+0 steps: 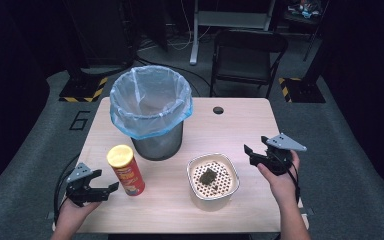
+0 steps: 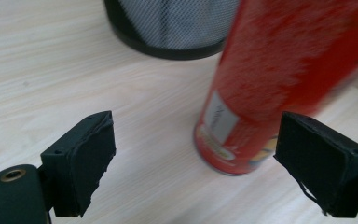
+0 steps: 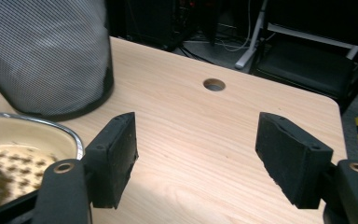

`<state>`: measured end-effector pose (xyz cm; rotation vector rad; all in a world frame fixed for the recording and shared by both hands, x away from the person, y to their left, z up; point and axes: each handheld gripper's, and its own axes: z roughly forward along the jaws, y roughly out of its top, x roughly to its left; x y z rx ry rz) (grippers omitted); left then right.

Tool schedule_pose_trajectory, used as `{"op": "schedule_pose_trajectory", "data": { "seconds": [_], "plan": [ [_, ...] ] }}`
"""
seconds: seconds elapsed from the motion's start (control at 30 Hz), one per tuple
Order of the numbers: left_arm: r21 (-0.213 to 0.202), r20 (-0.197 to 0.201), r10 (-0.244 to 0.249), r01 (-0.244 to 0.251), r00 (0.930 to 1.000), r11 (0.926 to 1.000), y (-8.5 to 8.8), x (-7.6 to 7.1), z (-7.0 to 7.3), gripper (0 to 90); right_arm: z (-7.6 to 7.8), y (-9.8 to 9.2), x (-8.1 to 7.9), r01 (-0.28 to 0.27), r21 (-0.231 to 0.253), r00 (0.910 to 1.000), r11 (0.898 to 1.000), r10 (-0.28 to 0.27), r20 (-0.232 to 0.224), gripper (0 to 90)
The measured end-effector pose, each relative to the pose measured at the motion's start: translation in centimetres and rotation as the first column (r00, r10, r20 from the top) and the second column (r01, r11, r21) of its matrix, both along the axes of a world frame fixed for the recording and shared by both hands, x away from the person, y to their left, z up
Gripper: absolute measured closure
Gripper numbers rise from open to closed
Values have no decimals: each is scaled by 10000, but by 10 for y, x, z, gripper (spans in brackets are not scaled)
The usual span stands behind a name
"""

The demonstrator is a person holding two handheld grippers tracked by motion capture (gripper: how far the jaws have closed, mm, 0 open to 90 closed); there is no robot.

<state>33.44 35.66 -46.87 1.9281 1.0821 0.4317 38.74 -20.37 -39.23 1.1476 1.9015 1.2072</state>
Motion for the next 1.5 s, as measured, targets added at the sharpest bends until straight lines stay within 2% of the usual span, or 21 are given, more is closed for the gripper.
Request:
{"op": "schedule_pose_trajectory", "data": {
  "seconds": [0.03, 0.17, 0.2, 0.27, 0.37, 0.4, 0.43, 0.5, 0.67, 0.7, 0.77, 0.83, 0.97, 1.0, 1.03, 1.07, 1.13, 1.2, 1.27, 1.33, 1.5],
  "plan": [
    [0, 0, 0, 0, 10000, 10000, 0, 0, 0, 114, 0, 0, 0, 0, 0, 10000, 10000, 0, 0, 287],
    [-67, 122, -811, 812, 9966, 9967, -10, -3, 4, 114, -15, -12, 4, 419, -35, 9991, 9991, -420, -86, 287],
    [-67, 122, -811, 812, 9966, 9967, -10, -3, 4, 114, -18, -14, 4, 457, -26, 9989, 9990, -457, -110, 287],
    [-129, 268, -1187, 1191, 9926, 9928, -18, -3, 5, 114, -23, -17, 5, 609, -27, 9978, 9981, -609, -249, 287],
    [-277, 284, -1191, 1199, 9925, 9924, -22, -1, 3, 115, -31, -19, 5, 630, -45, 9973, 9980, -631, -382, 287],
    [-548, 85, -1144, 1147, 9934, 9919, -26, 2, 0, 115, -34, -19, 6, 602, -63, 9971, 9982, -604, -467, 287],
    [-548, 85, -1144, 1147, 9934, 9919, -26, 2, 0, 115, -34, -19, 6, 602, -63, 9971, 9982, -604, -467, 287],
    [-669, 15, -1400, 1398, 9902, 9879, -30, 6, -2, 115, -45, -19, 7, 584, -321, 9956, 9978, -606, -708, 287],
    [-741, 222, -1487, 1500, 9886, 9859, -37, 12, -6, 115, -60, -20, 4, 677, -589, 9925, 9960, -732, -977, 287],
    [-560, 322, -1613, 1629, 9864, 9850, -40, 14, -8, 117, -63, -22, 4, 746, -619, 9914, 9953, -807, -1026, 287],
    [-618, 343, -1523, 1542, 9877, 9861, -43, 15, -9, 127, -65, -23, 3, 816, -602, 9901, 9948, -879, -1096, 286],
    [-486, 415, -1537, 1557, 9872, 9866, -45, 16, -11, 142, -67, -25, 3, 929, -599, 9884, 9939, -993, -1152, 282],
    [-578, 499, -1399, 1427, 9889, 9881, -45, 18, -15, 177, -68, -27, 1, 998, -603, 9885, 9932, -1059, -1076, 282],
    [-267, 412, -1519, 1530, 9875, 9879, -45, 20, -18, 183, -69, -28, 2, 1056, -556, 9878, 9928, -1112, -1087, 282],
    [-267, 412, -1519, 1530, 9875, 9879, -45, 20, -18, 190, -69, -28, 2, 1056, -556, 9878, 9928, -1112, -1087, 282],
    [-78, 464, -1604, 1610, 9860, 9869, -45, 21, -20, 190, -69, -29, 2, 1088, -540, 9876, 9926, -1141, -1076, 282],
    [-177, 526, -1631, 1642, 9852, 9863, -46, 22, -21, 206, -72, -28, 2, 1099, -705, 9861, 9914, -1176, -1176, 282],
    [80, 672, -1740, 1739, 9824, 9847, -47, 22, -19, 216, -75, -28, 2, 1063, -973, 9860, 9896, -1176, -1186, 282],
    [136, 738, -1753, 1748, 9817, 9845, -47, 22, -16, 233, -78, -28, 3, 1043, -1046, 9852, 9890, -1172, -1253, 283],
    [42, 681, -1676, 1677, 9835, 9858, -46, 22, -12, 236, -79, -28, 3, 1062, -1053, 9843, 9888, -1195, -1295, 282],
    [17, 889, -1433, 1437, 9857, 9896, -42, 17, 4, 237, -84, -31, 2, 1084, -1168, 9830, 9872, -1240, -1352, 283]
  ]
}}
